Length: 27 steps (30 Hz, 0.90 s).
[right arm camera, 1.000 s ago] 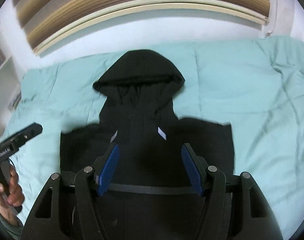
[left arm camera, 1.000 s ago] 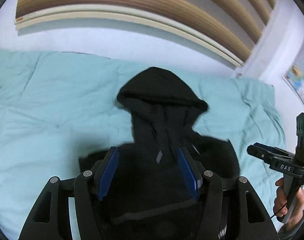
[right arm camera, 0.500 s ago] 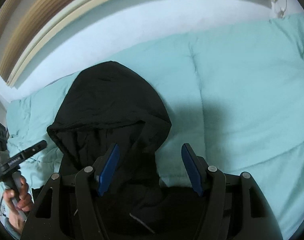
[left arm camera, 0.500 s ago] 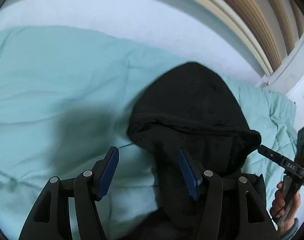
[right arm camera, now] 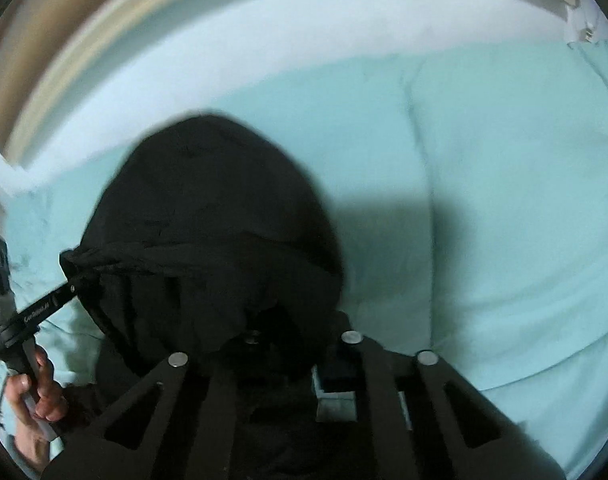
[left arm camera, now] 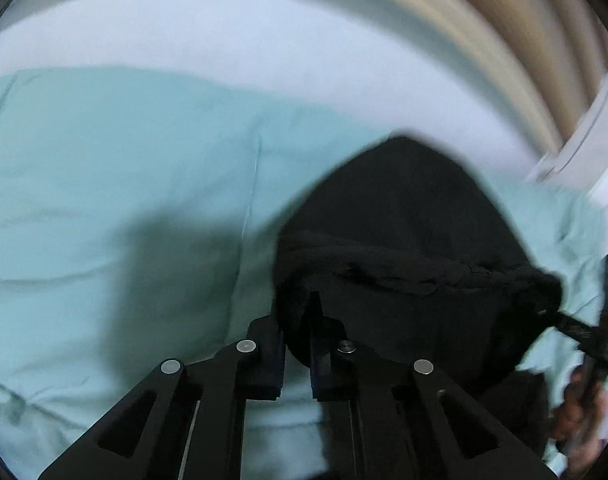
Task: Fold large clothes
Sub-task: 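Grasp the hood with both grippers, then lift the hood with both grippers and fold it toward the jacket body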
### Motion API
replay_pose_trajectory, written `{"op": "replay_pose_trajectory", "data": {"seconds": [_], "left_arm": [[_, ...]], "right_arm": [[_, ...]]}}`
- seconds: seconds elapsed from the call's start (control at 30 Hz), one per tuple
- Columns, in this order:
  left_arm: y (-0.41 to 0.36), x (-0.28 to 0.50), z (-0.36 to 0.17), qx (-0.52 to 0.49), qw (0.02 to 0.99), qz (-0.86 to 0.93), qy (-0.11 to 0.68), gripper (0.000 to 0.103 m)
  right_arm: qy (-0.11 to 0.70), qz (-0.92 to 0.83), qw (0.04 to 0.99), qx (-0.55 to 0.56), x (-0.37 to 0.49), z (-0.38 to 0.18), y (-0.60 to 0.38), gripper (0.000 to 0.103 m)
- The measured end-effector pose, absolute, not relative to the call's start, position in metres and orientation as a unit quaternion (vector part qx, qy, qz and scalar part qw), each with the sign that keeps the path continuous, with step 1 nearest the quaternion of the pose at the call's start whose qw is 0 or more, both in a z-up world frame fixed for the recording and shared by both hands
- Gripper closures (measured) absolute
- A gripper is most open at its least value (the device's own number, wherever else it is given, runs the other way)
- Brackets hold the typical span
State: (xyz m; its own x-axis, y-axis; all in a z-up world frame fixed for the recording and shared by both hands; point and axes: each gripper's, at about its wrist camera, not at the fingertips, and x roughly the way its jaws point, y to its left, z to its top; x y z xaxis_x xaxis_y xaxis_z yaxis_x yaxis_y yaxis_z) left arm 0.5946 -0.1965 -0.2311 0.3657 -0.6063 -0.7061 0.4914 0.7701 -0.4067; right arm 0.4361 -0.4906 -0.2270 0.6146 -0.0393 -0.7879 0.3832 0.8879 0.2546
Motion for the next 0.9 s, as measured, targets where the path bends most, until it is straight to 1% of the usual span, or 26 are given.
{"op": "replay_pose_trajectory", "data": {"seconds": [0.07,0.13,0.17,0.23,0.27,0.3,0.37,0.43,0.5,0.57,0.6,0.63,0.67,0.77,0.9], "left_arm": [[-0.179,0.586,-0.214,-0.091,0.827,-0.344,0.436,0.094],[-0.175,0.585,-0.215,-0.095,0.827,-0.342,0.436,0.094],[-0.178,0.590,-0.226,-0.087,0.824,-0.333,0.451,0.094],[-0.190,0.609,-0.273,-0.061,0.795,-0.297,0.525,0.094],[-0.193,0.615,-0.291,-0.065,0.778,-0.295,0.551,0.094],[-0.192,0.618,-0.308,-0.072,0.766,-0.294,0.568,0.094],[-0.191,0.617,-0.313,-0.079,0.767,-0.299,0.561,0.093],[-0.190,0.616,-0.309,-0.079,0.772,-0.303,0.553,0.091],[-0.187,0.610,-0.303,-0.081,0.776,-0.312,0.543,0.091],[-0.181,0.601,-0.290,-0.071,0.781,-0.320,0.532,0.085],[-0.177,0.593,-0.282,-0.061,0.785,-0.323,0.525,0.083],[-0.175,0.586,-0.273,-0.054,0.790,-0.327,0.516,0.078],[-0.170,0.579,-0.265,-0.046,0.796,-0.331,0.505,0.074],[-0.158,0.553,-0.233,-0.030,0.816,-0.353,0.456,0.074],[-0.174,0.546,-0.189,-0.031,0.828,-0.389,0.403,0.072]], "right_arm": [[0.392,-0.116,0.883,0.231,0.420,-0.217,-0.498,0.095],[0.392,-0.115,0.878,0.248,0.418,-0.226,-0.500,0.096],[0.406,-0.123,0.872,0.244,0.423,-0.238,-0.501,0.096],[0.434,-0.133,0.856,0.248,0.434,-0.264,-0.507,0.096],[0.447,-0.130,0.843,0.268,0.438,-0.281,-0.514,0.096],[0.455,-0.125,0.833,0.288,0.439,-0.294,-0.519,0.095],[0.463,-0.115,0.819,0.317,0.441,-0.311,-0.526,0.091],[0.468,-0.114,0.819,0.313,0.443,-0.312,-0.526,0.090],[0.474,-0.120,0.826,0.280,0.443,-0.306,-0.520,0.084],[0.477,-0.124,0.833,0.254,0.439,-0.297,-0.516,0.064],[0.479,-0.124,0.835,0.241,0.435,-0.291,-0.511,0.060],[0.478,-0.121,0.840,0.226,0.427,-0.282,-0.506,0.058],[0.476,-0.117,0.844,0.218,0.421,-0.276,-0.504,0.057],[0.459,-0.102,0.860,0.196,0.400,-0.249,-0.494,0.057],[0.415,-0.090,0.891,0.163,0.396,-0.202,-0.475,0.057]]}}
